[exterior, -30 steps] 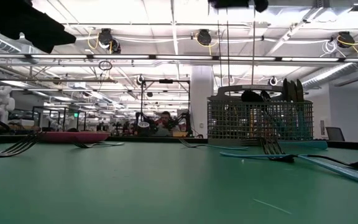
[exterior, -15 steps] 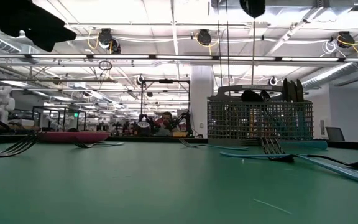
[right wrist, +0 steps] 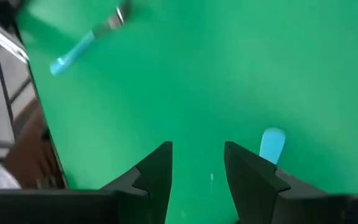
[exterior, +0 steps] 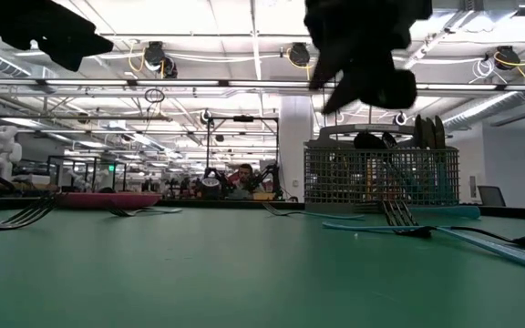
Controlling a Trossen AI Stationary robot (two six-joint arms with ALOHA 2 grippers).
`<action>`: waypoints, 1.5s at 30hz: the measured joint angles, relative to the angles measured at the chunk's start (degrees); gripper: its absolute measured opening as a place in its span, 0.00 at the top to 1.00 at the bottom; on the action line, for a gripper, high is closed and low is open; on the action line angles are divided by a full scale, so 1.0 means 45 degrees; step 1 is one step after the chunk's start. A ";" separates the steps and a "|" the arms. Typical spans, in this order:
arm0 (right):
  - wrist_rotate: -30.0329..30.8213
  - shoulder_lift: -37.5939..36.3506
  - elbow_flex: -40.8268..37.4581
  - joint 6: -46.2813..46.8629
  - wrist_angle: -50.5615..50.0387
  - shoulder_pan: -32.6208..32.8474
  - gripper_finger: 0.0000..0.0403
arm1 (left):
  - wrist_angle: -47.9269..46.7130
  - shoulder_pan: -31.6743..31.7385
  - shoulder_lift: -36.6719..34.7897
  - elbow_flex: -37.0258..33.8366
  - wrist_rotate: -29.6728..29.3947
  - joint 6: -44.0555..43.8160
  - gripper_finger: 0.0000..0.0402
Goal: Sort silverware
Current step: Put the blue spoon into the gray silverware basket
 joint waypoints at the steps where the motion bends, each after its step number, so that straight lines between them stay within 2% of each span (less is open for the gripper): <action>1: -0.0275 0.0215 0.0001 0.0113 -0.0017 0.0000 0.67 | 0.0008 -0.0001 0.0005 0.0000 0.0000 0.0063 0.55; 6: -0.0917 0.1180 0.1209 0.0512 -0.2158 0.0043 0.67 | 0.0152 0.0002 0.0001 0.0000 0.0000 0.0192 0.55; 12: -0.0165 0.2673 0.4221 0.0081 -0.5794 0.0420 0.67 | 0.0227 0.0002 0.0000 0.0000 0.0000 0.0248 0.55; 17: -0.0211 0.3897 0.5306 0.0120 -0.6428 0.1038 0.67 | 0.0222 0.0002 0.0000 0.0000 0.0121 0.0161 0.55; 26: -0.0158 0.4551 0.5326 0.0533 -0.7804 0.1775 0.67 | 0.0207 -0.0001 0.0005 0.0000 0.0527 -0.0111 0.55; 35: 0.0219 0.4551 0.4715 0.0572 -0.7838 0.2356 0.67 | 0.0212 0.0002 0.0005 0.0000 0.0525 -0.0125 0.55; 45: 0.0206 0.4551 0.3861 0.0538 -0.7468 0.2380 0.67 | 0.0212 0.0000 0.0005 0.0000 0.0525 -0.0146 0.55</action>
